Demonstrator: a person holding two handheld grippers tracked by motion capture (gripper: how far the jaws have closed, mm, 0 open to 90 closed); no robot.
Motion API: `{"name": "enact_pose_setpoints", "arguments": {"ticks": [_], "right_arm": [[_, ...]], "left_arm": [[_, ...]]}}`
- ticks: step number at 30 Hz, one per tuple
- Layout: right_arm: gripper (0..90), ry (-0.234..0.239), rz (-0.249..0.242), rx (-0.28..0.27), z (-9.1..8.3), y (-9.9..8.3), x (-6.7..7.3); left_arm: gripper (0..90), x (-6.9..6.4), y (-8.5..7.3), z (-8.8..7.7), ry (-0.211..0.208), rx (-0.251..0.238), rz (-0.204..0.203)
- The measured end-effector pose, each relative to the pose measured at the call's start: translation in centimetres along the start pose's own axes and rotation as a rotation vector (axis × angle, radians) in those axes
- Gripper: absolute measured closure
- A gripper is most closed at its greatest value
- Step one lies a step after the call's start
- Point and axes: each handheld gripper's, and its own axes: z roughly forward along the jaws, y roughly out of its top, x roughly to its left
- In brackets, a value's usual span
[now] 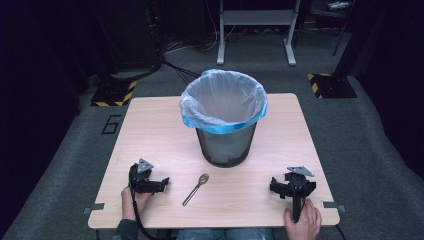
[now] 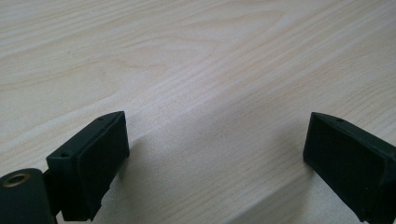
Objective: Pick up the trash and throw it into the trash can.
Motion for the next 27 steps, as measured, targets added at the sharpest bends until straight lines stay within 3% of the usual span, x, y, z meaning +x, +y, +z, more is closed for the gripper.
{"name": "enact_pose_setpoints", "arguments": {"ticks": [8,16,27], "right_arm": [[0.0,0.000,0.001,0.000,0.0,0.0,0.0],[0.0,0.000,0.001,0.000,0.0,0.0,0.0],[0.0,0.000,0.001,0.000,0.0,0.0,0.0]], "left_arm": [[6.5,0.0,0.0,-0.1,0.000,0.006,0.002],[6.8,-0.2,0.2,-0.3,-0.019,0.014,-0.034],[7.0,-1.4,1.5,-1.0,-0.032,0.017,-0.007]]}}
